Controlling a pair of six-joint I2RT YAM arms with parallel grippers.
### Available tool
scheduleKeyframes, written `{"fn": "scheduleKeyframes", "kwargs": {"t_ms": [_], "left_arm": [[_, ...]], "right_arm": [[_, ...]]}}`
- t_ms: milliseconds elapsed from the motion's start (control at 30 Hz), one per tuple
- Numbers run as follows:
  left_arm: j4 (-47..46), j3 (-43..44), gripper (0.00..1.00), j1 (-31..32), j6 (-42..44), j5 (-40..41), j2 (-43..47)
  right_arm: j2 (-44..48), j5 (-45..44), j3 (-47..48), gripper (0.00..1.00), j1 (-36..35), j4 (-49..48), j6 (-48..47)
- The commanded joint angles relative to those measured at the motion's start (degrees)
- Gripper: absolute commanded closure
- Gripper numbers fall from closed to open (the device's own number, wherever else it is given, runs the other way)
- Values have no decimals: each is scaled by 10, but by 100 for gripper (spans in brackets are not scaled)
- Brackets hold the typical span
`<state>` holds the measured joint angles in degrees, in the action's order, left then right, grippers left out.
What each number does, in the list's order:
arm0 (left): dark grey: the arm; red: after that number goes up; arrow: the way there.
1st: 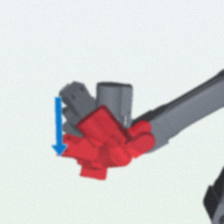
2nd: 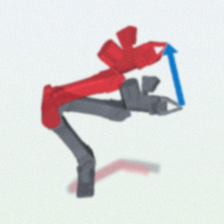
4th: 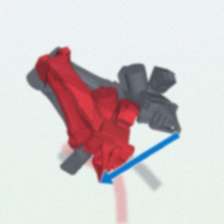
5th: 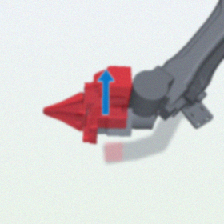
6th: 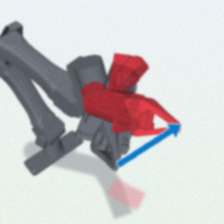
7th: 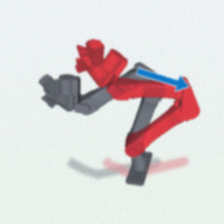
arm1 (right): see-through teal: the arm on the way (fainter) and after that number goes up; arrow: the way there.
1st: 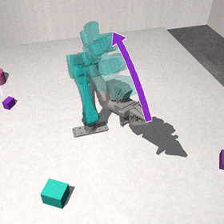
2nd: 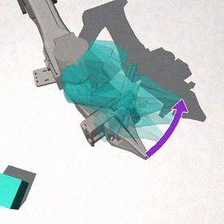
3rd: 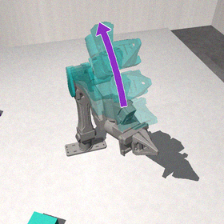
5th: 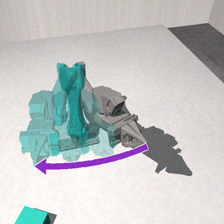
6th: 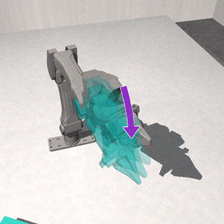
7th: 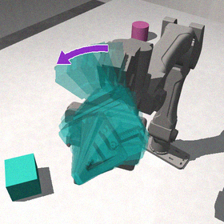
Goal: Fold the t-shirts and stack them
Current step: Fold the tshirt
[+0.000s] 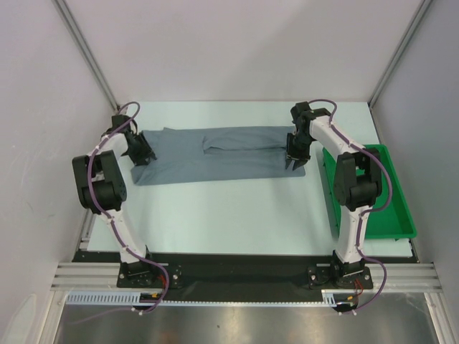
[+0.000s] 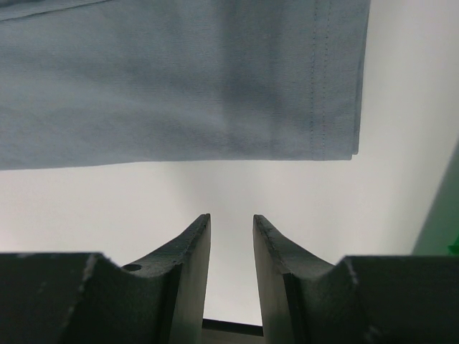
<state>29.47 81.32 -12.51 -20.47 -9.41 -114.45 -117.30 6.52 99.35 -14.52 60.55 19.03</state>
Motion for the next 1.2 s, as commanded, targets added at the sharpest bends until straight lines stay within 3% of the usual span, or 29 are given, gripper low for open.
{"fn": "scheduleKeyframes", "kwargs": {"t_ms": [0,133,333,400,467,633,800,1167], "left_arm": [[6,15,54,-1,5,19,34],[8,7,65,-1,3,13,39],[27,6,72,-1,3,13,40],[35,3,69,-1,6,19,49],[30,-13,60,3,10,35,73],[9,-44,54,5,29,69,113],[15,-42,48,5,45,53,102],[16,-13,55,-11,61,27,52]], "right_arm": [[9,1,20,64,-3,0,-1],[11,-3,15,64,-3,1,-4],[11,-2,15,64,-3,-1,-6],[9,-1,15,64,-3,-1,-6],[9,-1,15,64,-3,-2,-8],[6,6,15,64,-3,-3,-7],[2,7,22,64,-3,-1,-10],[8,2,20,64,-2,3,-16]]}}
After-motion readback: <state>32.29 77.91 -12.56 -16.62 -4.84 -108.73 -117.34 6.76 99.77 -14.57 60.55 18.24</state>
